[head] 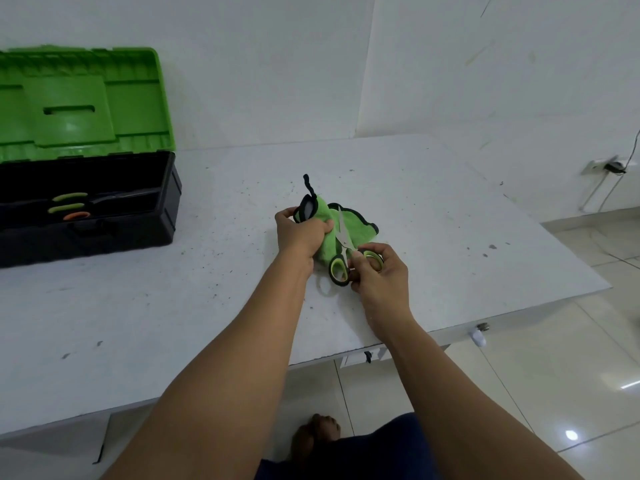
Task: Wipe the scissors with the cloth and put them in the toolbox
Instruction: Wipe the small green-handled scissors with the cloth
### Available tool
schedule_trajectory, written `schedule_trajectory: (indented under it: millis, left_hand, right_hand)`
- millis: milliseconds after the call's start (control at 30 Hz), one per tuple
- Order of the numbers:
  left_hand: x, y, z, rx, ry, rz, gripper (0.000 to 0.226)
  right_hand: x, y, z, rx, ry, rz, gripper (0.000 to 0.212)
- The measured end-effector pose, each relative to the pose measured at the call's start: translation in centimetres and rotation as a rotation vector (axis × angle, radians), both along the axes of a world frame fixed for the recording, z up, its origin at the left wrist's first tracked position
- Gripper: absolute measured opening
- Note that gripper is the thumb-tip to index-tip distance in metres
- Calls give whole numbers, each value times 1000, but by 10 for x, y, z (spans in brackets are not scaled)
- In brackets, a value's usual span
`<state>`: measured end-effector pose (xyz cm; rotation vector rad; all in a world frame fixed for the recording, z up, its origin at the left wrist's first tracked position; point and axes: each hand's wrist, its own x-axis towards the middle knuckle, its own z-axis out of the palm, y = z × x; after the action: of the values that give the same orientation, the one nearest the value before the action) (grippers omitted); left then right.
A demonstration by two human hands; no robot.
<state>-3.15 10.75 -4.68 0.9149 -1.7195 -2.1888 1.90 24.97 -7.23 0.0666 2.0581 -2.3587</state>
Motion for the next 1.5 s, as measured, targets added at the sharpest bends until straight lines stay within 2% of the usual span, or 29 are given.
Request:
schedule_trajectory:
  millis: [200,367,500,533,600,667,800,1133,1333,1433,1500]
  left_hand:
    - [-13,-8,0,74,-6,57,59]
    - [-16,-29,5,50,39,205,53]
    - [-2,-32,1,145,93,4,75]
    - [4,-29,-2,157,104,-86,74]
    - [15,-19,-6,136,134,-240,57]
    - [17,-11,-12,88,138,-285,49]
    - [11,-4,-7,9,112,-163,72]
    - [-8,10,-13,176,85,106,61]
    - [-12,1,-9,188,107,254,57]
    - [-11,-9,-14,244,123,253,55]
    - [-4,-13,-16,248,135,147,58]
  right_hand:
    - [3,1,-2,33,12,-14,5]
    - [8,4,-1,-54,5,-45,5]
    - [4,-1,-1,13,55,-99,8]
    - [4,-3,-1,30,68,-111,8]
    - [4,-4,-2,81,99,-133,7]
    - [5,-4,-1,152,137,-106,6]
    - [5,-5,-2,200,151,-55,6]
    - [5,-3,-2,138,85,-65,5]
    - [7,-4,-4,114,71,-72,7]
    - [7,-1,-2,49,66,-144,6]
    - [6,0,-2,15,56,-176,5]
